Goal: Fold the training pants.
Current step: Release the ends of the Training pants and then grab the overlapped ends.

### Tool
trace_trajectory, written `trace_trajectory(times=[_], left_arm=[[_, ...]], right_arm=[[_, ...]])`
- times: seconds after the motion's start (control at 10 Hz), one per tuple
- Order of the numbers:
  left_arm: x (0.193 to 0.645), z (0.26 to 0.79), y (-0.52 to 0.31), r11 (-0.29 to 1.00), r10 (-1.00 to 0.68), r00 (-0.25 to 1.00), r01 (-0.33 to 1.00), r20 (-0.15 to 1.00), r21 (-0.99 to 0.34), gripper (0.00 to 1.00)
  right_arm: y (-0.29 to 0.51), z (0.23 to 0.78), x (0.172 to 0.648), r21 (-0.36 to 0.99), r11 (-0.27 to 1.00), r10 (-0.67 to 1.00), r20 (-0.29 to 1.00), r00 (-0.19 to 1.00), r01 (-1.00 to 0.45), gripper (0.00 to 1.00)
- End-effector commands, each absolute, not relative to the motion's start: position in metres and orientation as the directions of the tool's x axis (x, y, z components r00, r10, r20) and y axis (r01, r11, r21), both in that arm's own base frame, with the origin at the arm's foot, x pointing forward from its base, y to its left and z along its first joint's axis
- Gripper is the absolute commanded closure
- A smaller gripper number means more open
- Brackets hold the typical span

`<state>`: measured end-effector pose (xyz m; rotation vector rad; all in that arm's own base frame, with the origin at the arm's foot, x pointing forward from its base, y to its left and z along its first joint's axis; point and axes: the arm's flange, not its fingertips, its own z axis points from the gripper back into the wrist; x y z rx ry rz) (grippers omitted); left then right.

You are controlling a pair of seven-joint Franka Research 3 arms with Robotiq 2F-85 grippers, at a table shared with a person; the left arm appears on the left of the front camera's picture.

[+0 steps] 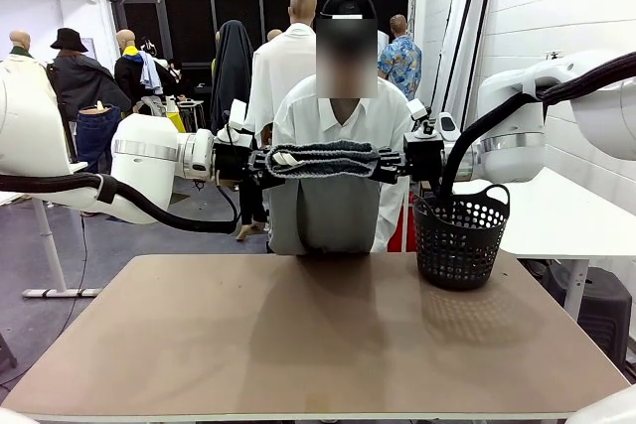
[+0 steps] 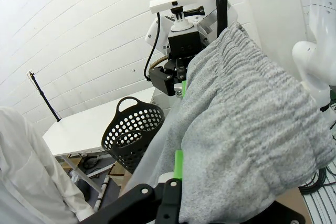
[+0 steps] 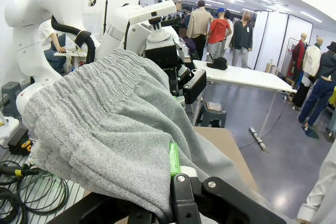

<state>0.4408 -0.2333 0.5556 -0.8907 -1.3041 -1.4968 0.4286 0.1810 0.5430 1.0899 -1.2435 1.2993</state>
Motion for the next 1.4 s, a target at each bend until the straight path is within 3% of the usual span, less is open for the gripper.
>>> trace_trajectory(times=[0.0,1.3], left_arm=[[0.4367,0.5582,-0.2327,0.011,-0.163,-0.314,0.947,0.935,0.32,1.0],[0.4367,0.5582,-0.2327,0.011,-0.163,-0.314,0.947,0.935,0.32,1.0]], right_arm=[[0.182,0.5445,0.4258,-0.106,0.019,0.066,0.992,-0.104,-0.994,1.0],[0.182,0.5445,0.4258,-0.106,0.019,0.066,0.992,-0.104,-0.994,1.0]])
